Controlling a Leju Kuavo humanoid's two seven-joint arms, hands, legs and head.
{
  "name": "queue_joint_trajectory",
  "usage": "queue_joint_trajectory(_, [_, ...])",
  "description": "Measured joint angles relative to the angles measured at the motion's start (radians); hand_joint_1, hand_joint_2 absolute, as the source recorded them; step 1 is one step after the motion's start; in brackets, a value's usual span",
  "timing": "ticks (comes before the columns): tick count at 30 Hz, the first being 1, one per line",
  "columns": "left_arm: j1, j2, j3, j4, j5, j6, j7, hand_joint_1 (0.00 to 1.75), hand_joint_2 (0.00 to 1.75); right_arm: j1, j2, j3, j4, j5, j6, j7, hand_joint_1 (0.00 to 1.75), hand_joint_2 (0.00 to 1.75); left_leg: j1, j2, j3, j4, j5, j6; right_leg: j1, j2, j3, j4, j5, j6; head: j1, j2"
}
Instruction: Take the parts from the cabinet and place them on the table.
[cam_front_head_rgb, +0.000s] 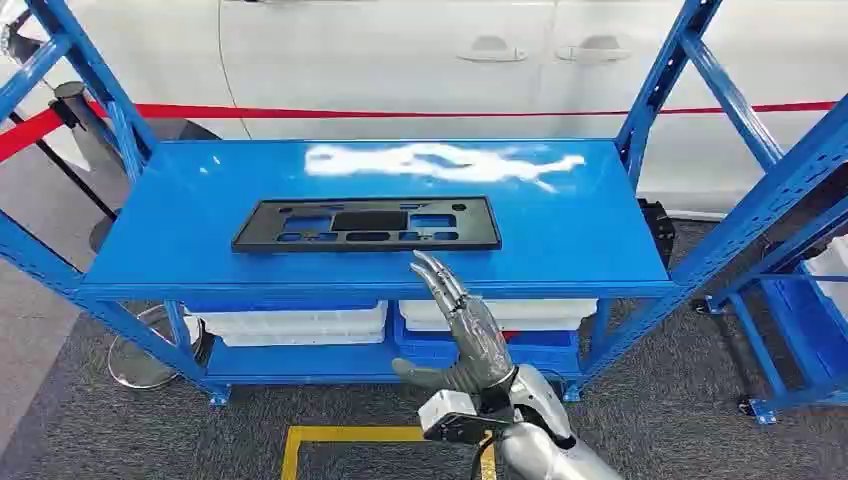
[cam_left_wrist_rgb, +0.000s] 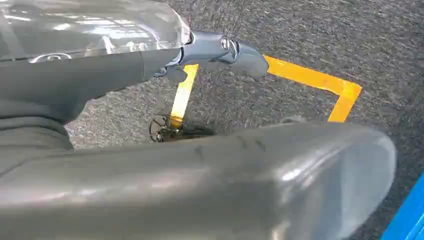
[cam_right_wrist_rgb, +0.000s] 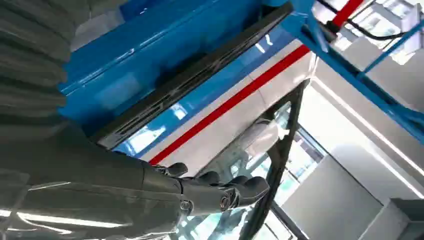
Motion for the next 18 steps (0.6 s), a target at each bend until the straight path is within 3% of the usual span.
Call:
queue_joint_trajectory(2, [0.0,0.0,0.0,0.0,0.002,0.0,0.0,0.0,0.0,-0.008,0.009,0.002,0.028,0.006,-0.004,0.005,0.0,1.75,0.0,0.0,0.0,-0.012,0.008,0.011,0.001,0.0,0.002,-0.009,0.006,0.01,0.0,0.0])
queue_joint_trajectory(3, [0.0,0.0,0.0,0.0,0.002,0.0,0.0,0.0,0.0,-0.012,0.012,0.002,0.034,0.007,-0.005,0.005,0.0,1.75,0.013,0.003,0.011,-0.028,0.02,0.019,0.001,-0.001,0.001,-0.004,-0.001,0.012,0.0,0.0])
queue_joint_trajectory(4, [0.0,-0.005,0.0,0.0,0.002,0.0,0.0,0.0,0.0,-0.017,0.012,0.002,0.046,0.009,-0.006,0.005,0.0,1.75,0.01,0.003,0.012,-0.035,0.024,0.024,0.004,-0.002,-0.014,0.026,-0.025,0.01,0.0,0.0])
queue_joint_trajectory(6, [0.0,-0.006,0.0,0.0,0.002,0.0,0.0,0.0,0.0,-0.023,0.012,0.003,0.067,0.021,-0.02,0.006,0.0,1.75,0.008,0.004,0.009,-0.035,0.026,0.029,0.006,-0.002,-0.08,0.157,-0.093,0.006,0.0,0.0])
queue_joint_trajectory(7, [0.001,-0.006,0.0,0.0,0.001,0.0,0.0,0.0,0.0,-0.022,0.012,0.004,0.077,0.034,-0.036,0.008,0.0,1.75,0.005,0.004,0.008,-0.035,0.025,0.03,0.007,-0.001,-0.128,0.251,-0.126,0.005,0.0,0.0])
queue_joint_trajectory(8, [0.001,-0.006,0.0,0.0,0.001,-0.001,0.001,0.0,0.0,-0.022,0.012,0.006,0.084,0.054,-0.058,0.01,0.0,1.75,0.003,0.003,0.007,-0.033,0.025,0.031,0.008,-0.001,-0.157,0.301,-0.133,0.004,0.0,0.0])
queue_joint_trajectory(9, [0.002,-0.006,0.0,0.0,0.001,-0.001,0.003,0.0,0.0,-0.022,0.012,0.008,0.098,0.099,-0.11,0.012,0.0,1.75,0.002,0.002,0.008,-0.032,0.023,0.031,0.01,-0.001,-0.163,0.302,-0.116,0.002,0.0,0.0])
queue_joint_trajectory(10, [0.002,-0.007,0.0,0.0,0.001,-0.003,0.005,0.0,0.0,-0.024,0.013,0.009,0.111,0.151,-0.161,0.016,0.0,1.75,0.002,0.0,0.009,-0.03,0.021,0.03,0.01,-0.002,-0.148,0.258,-0.077,-0.002,0.0,0.0])
queue_joint_trajectory(12, [0.001,-0.009,0.0,0.0,-0.003,-0.006,0.006,0.0,0.0,-0.025,0.032,0.0,0.137,0.357,-0.25,0.007,0.0,1.75,0.0,-0.001,0.017,-0.024,0.012,0.026,0.014,-0.002,-0.066,0.081,0.025,-0.015,0.0,0.0])
queue_joint_trajectory(13, [0.001,-0.011,-0.001,0.0,-0.005,-0.008,0.009,0.0,0.0,-0.023,0.051,-0.016,0.146,0.469,-0.272,-0.027,0.0,1.75,0.002,0.0,0.017,-0.023,0.008,0.023,0.021,-0.003,-0.037,0.019,0.029,-0.025,0.0,0.0])
queue_joint_trajectory(14, [-0.001,-0.012,-0.002,0.0,-0.006,-0.009,0.011,0.0,0.0,-0.017,0.079,-0.042,0.153,0.548,-0.28,-0.076,0.0,1.75,-0.005,-0.001,0.012,-0.017,0.004,0.017,0.024,-0.004,-0.032,0.001,0.023,-0.023,0.0,0.0])
queue_joint_trajectory(17, [-0.001,-0.013,-0.008,0.0,-0.009,-0.009,0.015,0.0,0.0,0.005,0.138,-0.119,0.166,0.619,-0.281,-0.149,0.0,1.75,0.001,0.0,0.011,-0.02,0.004,0.003,0.027,-0.003,-0.036,0.003,0.023,-0.028,0.0,0.0])
queue_joint_trajectory(18, [-0.002,-0.014,-0.008,0.0,-0.01,-0.009,0.015,0.0,0.0,0.005,0.144,-0.128,0.168,0.622,-0.281,-0.154,0.0,1.75,-0.003,0.0,0.013,-0.02,0.002,-0.001,0.02,-0.002,-0.034,-0.004,0.026,-0.032,0.0,0.0])
